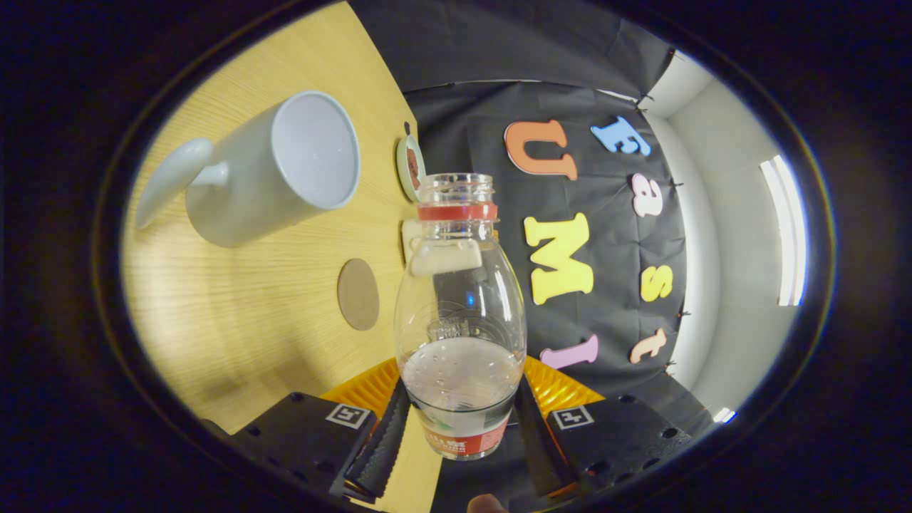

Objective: Take the bottle from table, then pour the juice into the cup, finally place the bottle on the coaster

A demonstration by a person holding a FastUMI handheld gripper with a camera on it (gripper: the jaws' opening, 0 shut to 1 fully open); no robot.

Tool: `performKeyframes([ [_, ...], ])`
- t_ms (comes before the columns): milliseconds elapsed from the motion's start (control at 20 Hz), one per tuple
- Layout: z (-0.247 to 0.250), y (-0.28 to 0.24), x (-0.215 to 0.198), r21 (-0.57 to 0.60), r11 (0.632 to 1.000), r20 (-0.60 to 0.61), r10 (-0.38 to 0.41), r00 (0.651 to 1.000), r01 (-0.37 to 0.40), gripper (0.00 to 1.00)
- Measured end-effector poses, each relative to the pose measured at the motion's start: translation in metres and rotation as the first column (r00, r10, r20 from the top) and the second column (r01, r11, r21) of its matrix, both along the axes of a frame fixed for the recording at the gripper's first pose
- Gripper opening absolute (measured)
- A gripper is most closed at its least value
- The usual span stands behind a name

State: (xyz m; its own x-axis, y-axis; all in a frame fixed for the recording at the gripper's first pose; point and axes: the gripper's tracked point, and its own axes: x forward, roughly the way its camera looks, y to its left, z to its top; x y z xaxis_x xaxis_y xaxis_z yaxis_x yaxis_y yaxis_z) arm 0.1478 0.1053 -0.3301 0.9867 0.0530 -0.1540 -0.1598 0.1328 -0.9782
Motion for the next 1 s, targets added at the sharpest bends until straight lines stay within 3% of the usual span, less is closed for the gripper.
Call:
performKeyframes([
  [350,0.014,0.002,0.005,-0.127,0.992,0.037,0.026,0.999,-0.021,0.78],
  [1000,0.027,0.01,0.006,-0.244,0.968,0.065,0.072,0.995,-0.054,0.78],
])
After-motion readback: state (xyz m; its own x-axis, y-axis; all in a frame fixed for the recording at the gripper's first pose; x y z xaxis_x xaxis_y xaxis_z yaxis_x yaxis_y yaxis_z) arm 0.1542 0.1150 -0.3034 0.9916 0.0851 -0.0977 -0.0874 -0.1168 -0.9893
